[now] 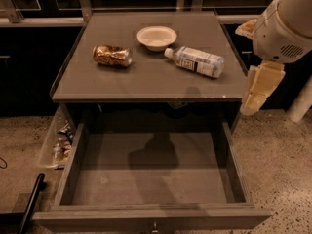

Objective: Place blue plastic bottle into top drawer

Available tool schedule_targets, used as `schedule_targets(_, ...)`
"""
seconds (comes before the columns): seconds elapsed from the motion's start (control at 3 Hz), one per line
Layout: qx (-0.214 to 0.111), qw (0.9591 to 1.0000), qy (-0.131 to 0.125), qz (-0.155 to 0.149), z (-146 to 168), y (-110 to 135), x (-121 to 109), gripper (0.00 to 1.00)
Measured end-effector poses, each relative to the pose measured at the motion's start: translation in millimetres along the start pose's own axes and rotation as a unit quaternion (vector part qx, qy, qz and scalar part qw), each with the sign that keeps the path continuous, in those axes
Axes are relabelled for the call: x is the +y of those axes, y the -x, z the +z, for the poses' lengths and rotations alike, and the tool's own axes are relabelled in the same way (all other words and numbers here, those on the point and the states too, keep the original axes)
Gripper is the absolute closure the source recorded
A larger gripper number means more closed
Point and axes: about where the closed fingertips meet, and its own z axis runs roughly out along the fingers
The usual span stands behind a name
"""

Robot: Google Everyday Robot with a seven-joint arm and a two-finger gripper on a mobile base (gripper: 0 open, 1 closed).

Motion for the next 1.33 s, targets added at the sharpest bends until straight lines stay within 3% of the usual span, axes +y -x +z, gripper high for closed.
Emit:
schedule_targets(0.67, -0.01, 0.9999, 0.005, -0.001, 12, 2, -7, 0.0)
schedule_targets(1.0, -0.043, 0.999, 0.006, -0.007, 34, 7, -23, 0.0)
schedule_targets(1.33, -0.082, 0.9965, 0.011, -0.01, 75, 4, -63, 0.0)
